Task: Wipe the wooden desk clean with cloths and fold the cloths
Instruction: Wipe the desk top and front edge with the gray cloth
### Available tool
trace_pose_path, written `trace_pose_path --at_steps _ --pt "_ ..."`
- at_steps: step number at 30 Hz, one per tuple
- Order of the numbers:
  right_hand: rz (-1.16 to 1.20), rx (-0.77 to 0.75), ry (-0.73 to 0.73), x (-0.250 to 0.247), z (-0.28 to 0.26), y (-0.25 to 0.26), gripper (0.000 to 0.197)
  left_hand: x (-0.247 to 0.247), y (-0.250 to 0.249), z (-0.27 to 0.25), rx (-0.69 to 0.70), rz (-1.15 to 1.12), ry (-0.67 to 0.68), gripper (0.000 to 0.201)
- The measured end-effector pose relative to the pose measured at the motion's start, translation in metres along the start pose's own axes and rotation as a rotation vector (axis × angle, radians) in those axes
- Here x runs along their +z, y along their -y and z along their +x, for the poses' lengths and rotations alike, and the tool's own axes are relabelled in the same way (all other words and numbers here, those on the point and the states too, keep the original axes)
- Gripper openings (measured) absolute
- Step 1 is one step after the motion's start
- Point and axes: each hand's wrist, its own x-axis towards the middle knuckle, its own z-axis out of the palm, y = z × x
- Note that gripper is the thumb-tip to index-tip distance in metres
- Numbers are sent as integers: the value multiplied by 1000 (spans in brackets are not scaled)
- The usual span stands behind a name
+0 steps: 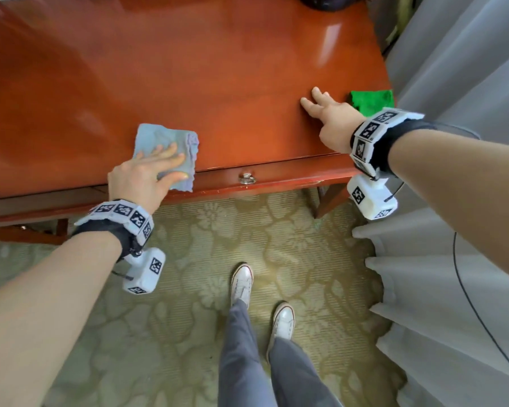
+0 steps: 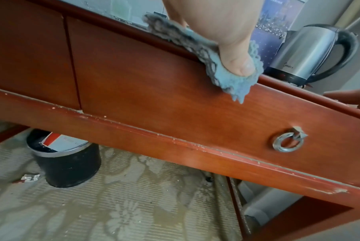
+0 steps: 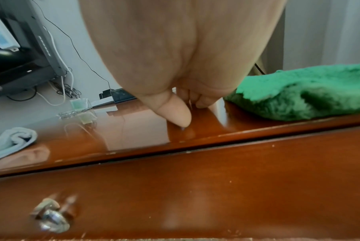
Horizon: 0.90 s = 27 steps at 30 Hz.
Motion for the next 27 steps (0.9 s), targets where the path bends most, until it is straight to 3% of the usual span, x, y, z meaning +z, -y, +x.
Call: trace_pose_path --at_steps 5,8,11,14,17,20,23,27 --pt "-11 16 -22 11 1 7 76 22 -15 -6 39 176 10 35" --pt "-80 -94 -143 32 -6 28 68 40 -48 2 77 212 57 40" --pt "-64 -220 -223 58 -13 63 64 54 -77 15 201 229 57 47" --pt "14 -236 -296 75 -9 93 63 66 -80 17 232 293 53 54" --pt "18 -223 -327 87 -2 106 67 69 -53 7 164 458 70 70" --pt "-128 -183 -325 101 1 109 70 46 -9 -3 100 463 95 76" --pt "-268 -141 -335 107 1 110 69 9 62 -21 4 480 120 75" --pt "-258 -118 -357 106 -4 125 66 -43 160 -50 -144 494 138 73"
